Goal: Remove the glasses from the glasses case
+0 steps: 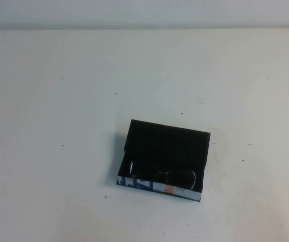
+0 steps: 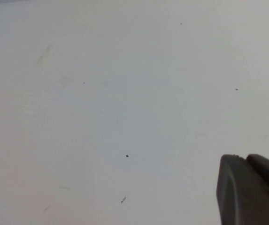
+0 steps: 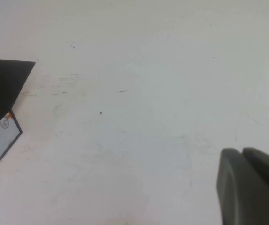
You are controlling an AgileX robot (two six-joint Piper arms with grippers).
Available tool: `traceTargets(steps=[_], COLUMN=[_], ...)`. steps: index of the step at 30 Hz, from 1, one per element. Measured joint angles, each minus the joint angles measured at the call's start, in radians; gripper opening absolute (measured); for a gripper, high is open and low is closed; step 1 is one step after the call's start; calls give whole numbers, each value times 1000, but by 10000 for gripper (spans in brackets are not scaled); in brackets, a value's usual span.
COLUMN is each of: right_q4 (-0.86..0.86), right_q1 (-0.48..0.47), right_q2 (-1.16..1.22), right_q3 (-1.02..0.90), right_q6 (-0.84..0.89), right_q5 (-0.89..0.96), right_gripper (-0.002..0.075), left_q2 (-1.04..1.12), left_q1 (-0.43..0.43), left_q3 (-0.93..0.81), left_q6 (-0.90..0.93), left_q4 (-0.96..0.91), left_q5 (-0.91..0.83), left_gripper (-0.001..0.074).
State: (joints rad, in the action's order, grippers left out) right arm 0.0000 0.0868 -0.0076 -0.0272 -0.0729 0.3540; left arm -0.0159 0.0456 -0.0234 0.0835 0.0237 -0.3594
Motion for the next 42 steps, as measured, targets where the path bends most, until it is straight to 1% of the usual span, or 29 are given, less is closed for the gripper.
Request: traceTargets(steps=[31,36,42], right_q4=[0,0,0], right_q1=[0,0,0], right_q2=[0,0,0], right_q3=[0,0,0], right_q6=[0,0,2], right_q5=[-2,-58,-234], right_gripper=[-18,-18,-18], left_q2=[0,0,0], left_q1=[0,0,0], left_q3=[0,0,0], left_q6=[0,0,0], left_q4=[0,0,0], left_q5=[0,0,0], left_gripper=[-5,-5,-5])
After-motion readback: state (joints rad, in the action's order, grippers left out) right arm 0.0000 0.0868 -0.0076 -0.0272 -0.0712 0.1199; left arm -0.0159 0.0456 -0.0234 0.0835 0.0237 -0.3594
